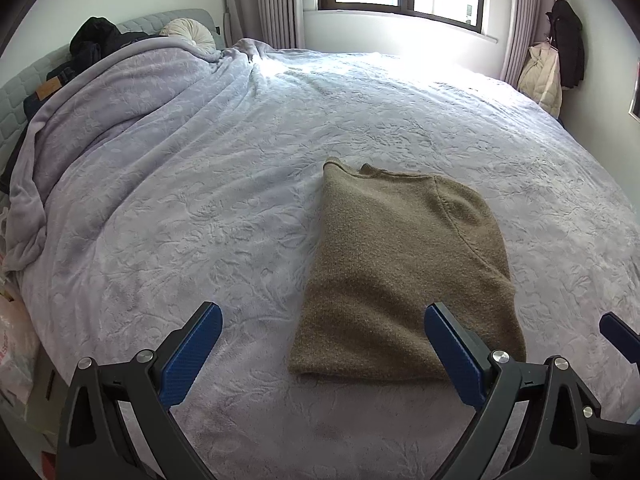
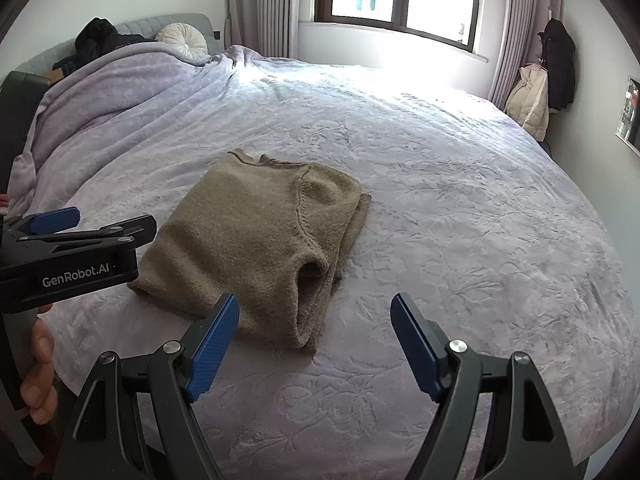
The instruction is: Fold small clothes
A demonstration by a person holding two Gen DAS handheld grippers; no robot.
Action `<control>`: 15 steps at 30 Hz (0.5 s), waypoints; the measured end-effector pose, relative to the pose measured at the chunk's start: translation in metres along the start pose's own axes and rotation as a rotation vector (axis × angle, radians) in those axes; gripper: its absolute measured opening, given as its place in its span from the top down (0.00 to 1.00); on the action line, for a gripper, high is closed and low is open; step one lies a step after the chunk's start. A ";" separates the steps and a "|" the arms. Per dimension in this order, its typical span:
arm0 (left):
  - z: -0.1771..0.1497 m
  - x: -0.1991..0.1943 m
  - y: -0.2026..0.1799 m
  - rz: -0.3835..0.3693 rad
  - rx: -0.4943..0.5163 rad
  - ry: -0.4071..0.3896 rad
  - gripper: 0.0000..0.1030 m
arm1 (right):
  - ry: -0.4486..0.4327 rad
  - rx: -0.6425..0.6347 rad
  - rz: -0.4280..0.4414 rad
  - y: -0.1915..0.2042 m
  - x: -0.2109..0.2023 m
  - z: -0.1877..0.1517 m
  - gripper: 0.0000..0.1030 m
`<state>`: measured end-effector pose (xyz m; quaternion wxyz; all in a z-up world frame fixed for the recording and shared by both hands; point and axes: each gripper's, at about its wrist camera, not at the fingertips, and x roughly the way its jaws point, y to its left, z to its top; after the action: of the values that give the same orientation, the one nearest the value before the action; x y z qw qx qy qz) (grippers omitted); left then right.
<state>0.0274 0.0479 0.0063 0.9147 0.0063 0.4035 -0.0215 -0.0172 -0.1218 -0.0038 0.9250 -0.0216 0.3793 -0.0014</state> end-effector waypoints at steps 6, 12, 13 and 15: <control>-0.001 0.000 0.000 -0.004 -0.004 0.000 0.01 | 0.003 -0.008 0.006 0.003 0.002 -0.002 0.21; -0.003 0.000 -0.002 0.000 -0.003 0.002 0.01 | 0.007 -0.006 0.006 0.004 0.003 -0.003 0.21; -0.003 0.000 -0.002 0.004 -0.002 0.005 0.01 | 0.007 -0.007 0.006 0.004 0.003 -0.003 0.21; -0.003 0.001 -0.001 0.012 -0.001 0.007 0.01 | 0.007 -0.007 0.006 0.004 0.003 -0.003 0.21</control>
<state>0.0260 0.0466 0.0033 0.9135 0.0087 0.4065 -0.0157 -0.0170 -0.1177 -0.0078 0.9236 -0.0236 0.3826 0.0025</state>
